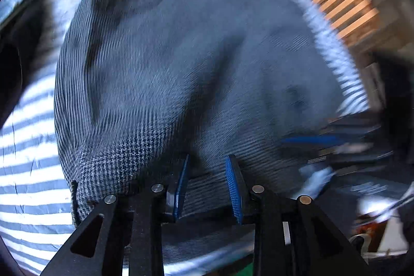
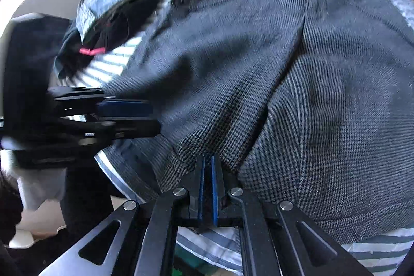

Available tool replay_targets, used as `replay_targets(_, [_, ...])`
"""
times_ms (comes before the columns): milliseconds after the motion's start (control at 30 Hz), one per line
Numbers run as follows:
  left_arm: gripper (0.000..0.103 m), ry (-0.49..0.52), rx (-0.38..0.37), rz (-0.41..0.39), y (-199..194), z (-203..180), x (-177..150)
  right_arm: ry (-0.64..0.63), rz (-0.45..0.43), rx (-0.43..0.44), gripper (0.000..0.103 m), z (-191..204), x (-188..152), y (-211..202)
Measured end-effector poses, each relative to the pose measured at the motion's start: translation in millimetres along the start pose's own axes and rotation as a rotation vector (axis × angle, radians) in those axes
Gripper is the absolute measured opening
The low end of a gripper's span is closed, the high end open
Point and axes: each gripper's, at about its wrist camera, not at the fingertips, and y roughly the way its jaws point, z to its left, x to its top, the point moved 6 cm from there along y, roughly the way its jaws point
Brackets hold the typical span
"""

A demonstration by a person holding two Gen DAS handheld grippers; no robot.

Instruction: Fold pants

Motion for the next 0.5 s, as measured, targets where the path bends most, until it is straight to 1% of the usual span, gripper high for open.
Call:
replay_targets(33, [0.030,0.010,-0.007,-0.027,-4,0,-1,0.014,0.002,0.047,0.005,-4,-2,-9])
replay_targets(67, [0.030,0.010,0.008,-0.017,-6,1,-2,0.034,-0.012,0.082,0.005,-10,-2,-21])
replay_targets(100, [0.030,0.008,0.029,-0.017,-12,3,-1,0.056,-0.039,0.102,0.005,-18,-2,-36])
replay_targets(133, [0.031,0.006,0.047,-0.036,-19,4,-1,0.089,-0.090,0.099,0.007,-37,1,-61])
replay_targets(167, [0.031,0.007,0.069,-0.061,-29,4,2,0.105,-0.123,0.077,0.015,-50,3,-76])
replay_targets(200, [0.031,0.013,0.078,-0.073,-36,3,5,0.125,-0.170,0.023,0.022,-71,5,-95])
replay_targets(233, [0.031,0.011,0.083,-0.091,-44,2,8,0.151,-0.229,-0.060,0.038,-99,6,-118])
replay_targets(267, [0.031,-0.006,0.076,-0.116,-54,1,16,0.181,-0.261,-0.122,0.044,-122,5,-133])
replay_targets(300, [0.032,-0.018,0.059,-0.131,-60,-2,20,0.217,-0.269,-0.158,0.044,-142,2,-142])
replay_targets(367, [0.033,-0.032,0.032,-0.163,-74,-3,37,0.268,-0.272,-0.158,0.043,-168,-2,-151])
replay_targets(400, [0.039,-0.038,0.041,-0.181,-82,-2,46,0.288,-0.273,-0.160,0.043,-179,-4,-155])
replay_targets(433, [0.050,-0.046,0.057,-0.192,-85,2,57,0.288,-0.275,-0.171,0.043,-183,-4,-157])
replay_targets(467, [0.055,-0.067,0.071,-0.204,-88,9,72,0.281,-0.279,-0.181,0.043,-184,-3,-159])
replay_targets(500, [0.063,-0.093,0.076,-0.213,-92,16,83,0.274,-0.283,-0.194,0.043,-185,0,-159])
